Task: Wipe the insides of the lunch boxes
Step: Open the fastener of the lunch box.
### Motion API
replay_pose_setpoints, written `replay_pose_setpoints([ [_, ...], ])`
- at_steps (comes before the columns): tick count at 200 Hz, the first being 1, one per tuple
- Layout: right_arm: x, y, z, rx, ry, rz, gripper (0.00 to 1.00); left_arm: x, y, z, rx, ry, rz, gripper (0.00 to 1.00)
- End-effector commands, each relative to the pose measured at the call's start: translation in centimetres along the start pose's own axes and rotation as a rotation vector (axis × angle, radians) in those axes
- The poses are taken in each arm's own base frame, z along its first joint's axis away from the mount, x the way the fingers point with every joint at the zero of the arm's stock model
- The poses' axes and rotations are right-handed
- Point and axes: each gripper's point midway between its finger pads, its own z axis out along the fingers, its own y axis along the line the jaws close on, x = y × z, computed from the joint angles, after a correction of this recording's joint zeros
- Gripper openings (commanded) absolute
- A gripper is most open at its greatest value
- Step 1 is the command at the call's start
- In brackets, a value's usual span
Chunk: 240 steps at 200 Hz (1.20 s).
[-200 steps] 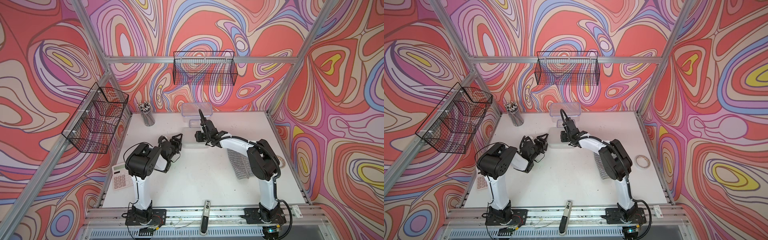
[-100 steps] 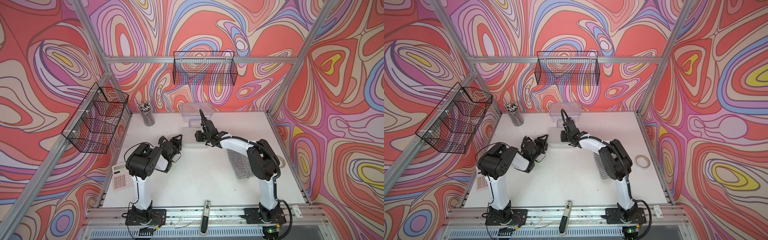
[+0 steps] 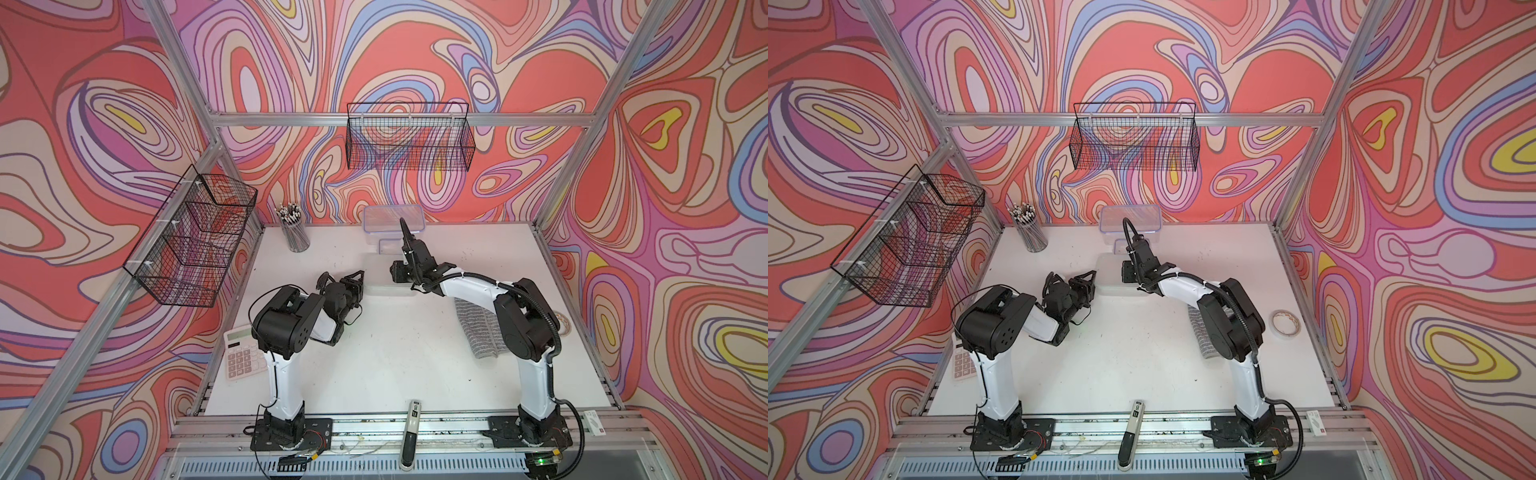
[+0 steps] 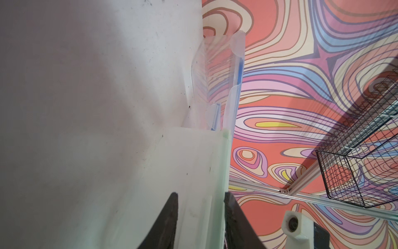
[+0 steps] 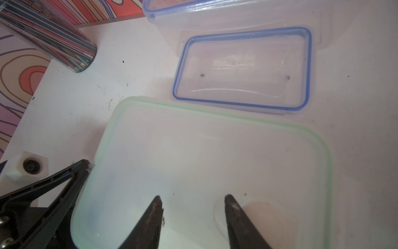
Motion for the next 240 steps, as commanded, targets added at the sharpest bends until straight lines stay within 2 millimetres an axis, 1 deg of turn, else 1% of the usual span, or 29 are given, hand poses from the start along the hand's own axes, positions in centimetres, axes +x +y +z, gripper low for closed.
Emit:
replay_pose_setpoints([
  [1,9.7,-2.7,1.7,0.066,0.29,0.024,0.48,1.2,-3.2,0.3,0.114,0.037,-0.011,0.31],
  [36,9.9,-2.9,1.6,0.07,0.296,0.028,0.48,1.0,-2.5,0.2,0.099,0.023,-0.015,0.24],
  [59,10.2,-2.9,1.5,0.072,0.301,0.031,0.48,0.7,-2.3,0.2,0.096,0.01,-0.012,0.22],
  [84,10.4,-2.9,1.5,0.073,0.306,0.034,0.48,0.7,-2.3,0.2,0.095,0.008,0.001,0.14],
  [113,10.7,-3.1,1.5,0.082,0.313,0.032,0.48,0.8,-1.6,0.3,0.08,0.013,0.007,0.0],
  [143,10.8,-3.0,1.5,0.085,0.316,0.029,0.48,0.8,-1.3,0.5,0.073,0.018,0.006,0.0],
  [179,10.7,-3.1,1.4,0.092,0.318,0.023,0.48,0.7,-2.0,-0.1,0.085,0.004,0.04,0.0],
  [199,10.6,-3.1,1.4,0.093,0.318,0.018,0.48,0.7,-1.4,-0.1,0.072,0.01,0.039,0.0],
  [207,10.5,-3.0,1.3,0.092,0.317,0.017,0.48,0.8,-1.0,-0.2,0.063,0.011,0.035,0.08],
  [218,10.4,-3.0,1.3,0.091,0.315,0.015,0.48,0.6,-0.2,-0.3,0.042,0.003,0.027,0.23],
  [225,10.4,-3.0,1.3,0.092,0.316,0.015,0.48,0.3,0.3,-0.5,0.031,-0.006,0.026,0.31],
  [240,10.4,-2.9,1.4,0.091,0.316,0.013,0.48,0.1,0.6,-0.7,0.023,-0.013,0.025,0.43],
])
